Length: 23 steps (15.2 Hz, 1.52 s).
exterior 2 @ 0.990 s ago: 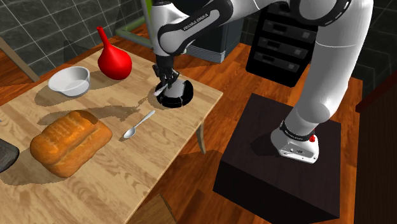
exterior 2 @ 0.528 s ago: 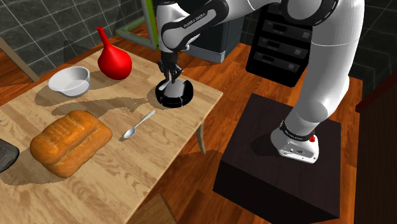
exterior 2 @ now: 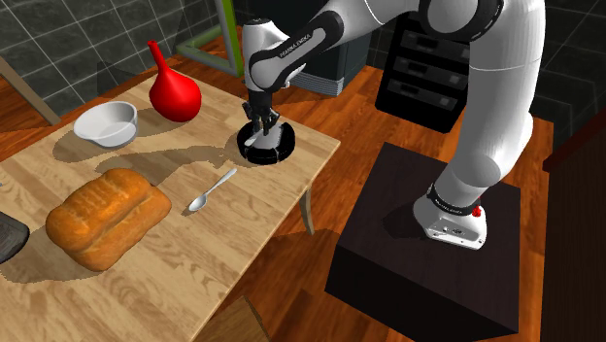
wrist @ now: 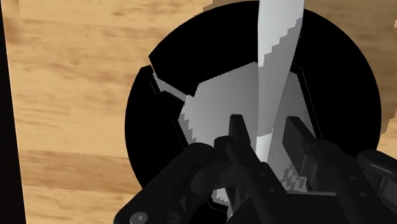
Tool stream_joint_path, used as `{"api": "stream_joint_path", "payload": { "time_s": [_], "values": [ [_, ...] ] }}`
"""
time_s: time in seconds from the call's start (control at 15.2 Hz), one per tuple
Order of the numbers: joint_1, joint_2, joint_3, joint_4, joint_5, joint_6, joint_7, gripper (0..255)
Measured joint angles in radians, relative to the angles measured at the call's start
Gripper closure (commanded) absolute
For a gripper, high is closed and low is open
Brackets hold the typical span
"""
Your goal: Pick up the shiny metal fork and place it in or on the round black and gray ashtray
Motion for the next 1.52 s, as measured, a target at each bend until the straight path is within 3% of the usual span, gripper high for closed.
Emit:
{"api": "stream_joint_path", "payload": {
  "time_s": [0.33, 0.4, 0.79, 1.12, 1.52],
  "values": [
    [0.001, 0.002, 0.0, -0.001, -0.001, 0.004, 0.0, 255],
    [0.001, 0.002, 0.0, -0.001, -0.001, 0.004, 0.0, 0],
    [0.001, 0.002, 0.0, -0.001, -0.001, 0.004, 0.0, 0],
    [-0.018, -0.064, 0.008, 0.027, 0.021, -0.087, -0.014, 0],
    [-0.019, -0.069, 0.009, 0.032, 0.022, -0.099, -0.015, 0]
  ]
}}
